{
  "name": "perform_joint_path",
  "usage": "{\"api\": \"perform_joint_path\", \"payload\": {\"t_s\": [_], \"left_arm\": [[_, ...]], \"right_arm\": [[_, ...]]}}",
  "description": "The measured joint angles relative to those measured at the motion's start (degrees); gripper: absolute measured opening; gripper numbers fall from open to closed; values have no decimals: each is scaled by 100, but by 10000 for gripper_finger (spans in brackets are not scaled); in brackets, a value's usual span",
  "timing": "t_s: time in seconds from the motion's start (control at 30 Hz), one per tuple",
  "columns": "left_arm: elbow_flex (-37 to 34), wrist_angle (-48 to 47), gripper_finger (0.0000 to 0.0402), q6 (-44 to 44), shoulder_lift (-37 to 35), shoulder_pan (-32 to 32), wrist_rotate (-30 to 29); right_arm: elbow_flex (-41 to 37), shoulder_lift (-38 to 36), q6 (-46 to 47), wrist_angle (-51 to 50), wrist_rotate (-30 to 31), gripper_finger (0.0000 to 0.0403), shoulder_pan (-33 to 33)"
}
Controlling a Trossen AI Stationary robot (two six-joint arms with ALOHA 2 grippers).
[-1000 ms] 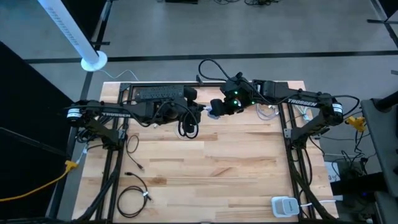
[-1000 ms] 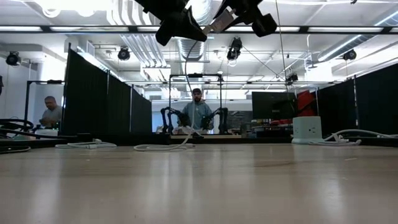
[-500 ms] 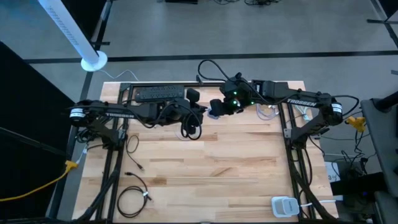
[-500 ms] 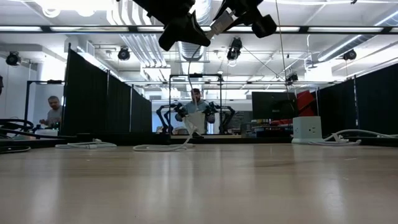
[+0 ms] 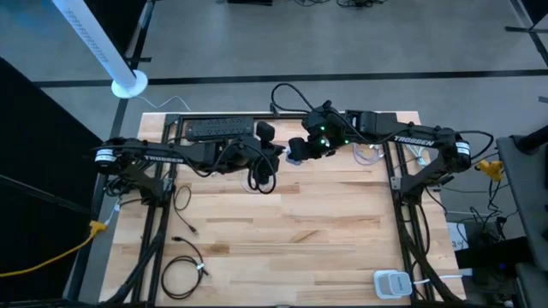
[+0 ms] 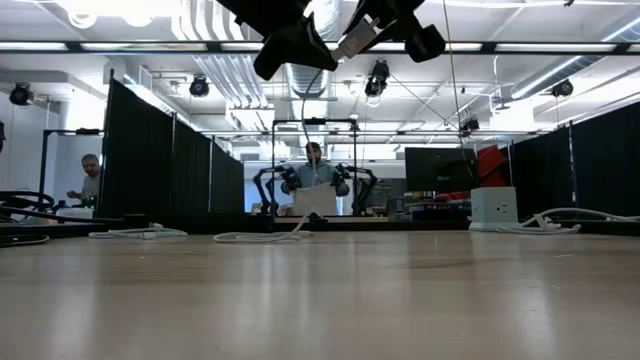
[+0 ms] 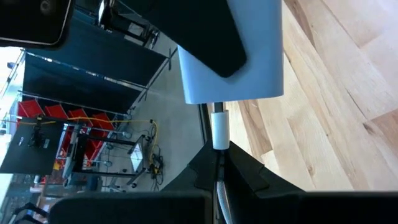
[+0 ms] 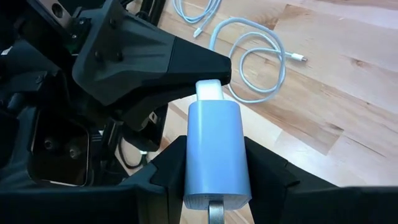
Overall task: Insert USB
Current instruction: Insert the white charger cable into the purple charger adaptor
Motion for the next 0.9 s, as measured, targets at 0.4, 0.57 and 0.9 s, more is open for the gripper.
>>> {"api": "perform_joint_path", "payload": {"t_s": [0.4,0.57,0.9], "left_arm": [[-2,35,3,266,-31,-165,155],[71,-15,3,349,-33,-170,190],[369,-409,18,298,-48,-172,244]], "right_arm": [[0,2,-207,-13,-53,116,4],[0,2,-239,-18,-82,116,4],[7,-3,-355,21,-70,116,7]]}}
